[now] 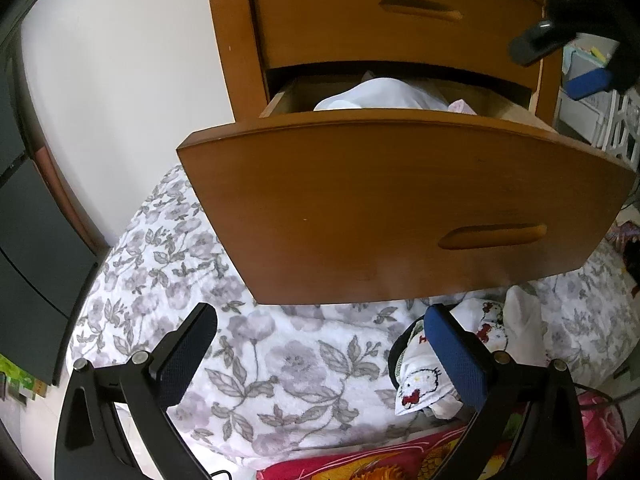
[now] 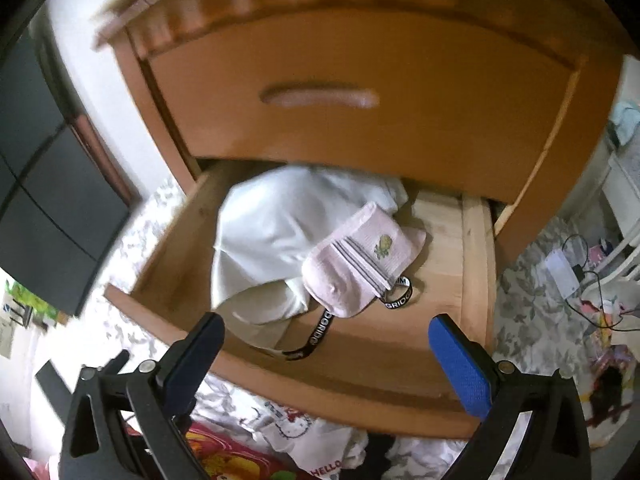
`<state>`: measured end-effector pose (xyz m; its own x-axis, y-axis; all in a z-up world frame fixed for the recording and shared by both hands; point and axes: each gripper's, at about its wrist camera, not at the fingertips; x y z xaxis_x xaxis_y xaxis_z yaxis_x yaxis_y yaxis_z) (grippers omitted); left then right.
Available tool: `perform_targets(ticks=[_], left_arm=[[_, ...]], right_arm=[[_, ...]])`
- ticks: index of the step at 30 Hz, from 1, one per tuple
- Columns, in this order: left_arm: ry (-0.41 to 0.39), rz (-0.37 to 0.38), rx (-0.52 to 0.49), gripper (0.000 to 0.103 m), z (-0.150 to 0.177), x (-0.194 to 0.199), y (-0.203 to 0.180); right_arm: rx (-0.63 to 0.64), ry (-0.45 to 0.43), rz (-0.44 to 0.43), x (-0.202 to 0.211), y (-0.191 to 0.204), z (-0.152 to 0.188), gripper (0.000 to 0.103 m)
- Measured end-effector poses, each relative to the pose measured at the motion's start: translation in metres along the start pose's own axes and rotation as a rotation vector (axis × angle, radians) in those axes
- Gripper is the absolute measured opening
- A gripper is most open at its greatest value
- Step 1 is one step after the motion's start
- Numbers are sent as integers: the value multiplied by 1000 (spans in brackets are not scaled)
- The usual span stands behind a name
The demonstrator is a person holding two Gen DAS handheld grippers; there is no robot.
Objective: Organize soft objects
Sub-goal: 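Reach the right tool into the drawer and grasp the pink pineapple sock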
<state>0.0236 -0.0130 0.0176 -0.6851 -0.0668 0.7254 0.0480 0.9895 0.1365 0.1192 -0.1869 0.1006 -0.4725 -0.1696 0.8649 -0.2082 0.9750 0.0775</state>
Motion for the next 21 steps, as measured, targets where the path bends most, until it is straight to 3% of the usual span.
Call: perform_targets(ticks=[8,16,21], left_arm=[[52,-9,-11,103,-1,-11,0],[93,16,14,103,0,-21,4],[110,42,14,103,-1,-25,4]], right_arm=[[9,173,50,-62,-8,-29,103],[125,283,99,-109,-4,-44,103],[178,326,88,-128,-3,-48,103]])
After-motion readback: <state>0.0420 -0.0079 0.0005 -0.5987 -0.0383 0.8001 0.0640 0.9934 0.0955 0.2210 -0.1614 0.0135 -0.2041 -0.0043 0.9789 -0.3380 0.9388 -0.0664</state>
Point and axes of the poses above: each gripper's, at about its wrist camera, not at the fingertips, and x roughly against the way its jaws point, y to its left, z to its underside, and after that the axes turned 3 degrees about -z, right-handed
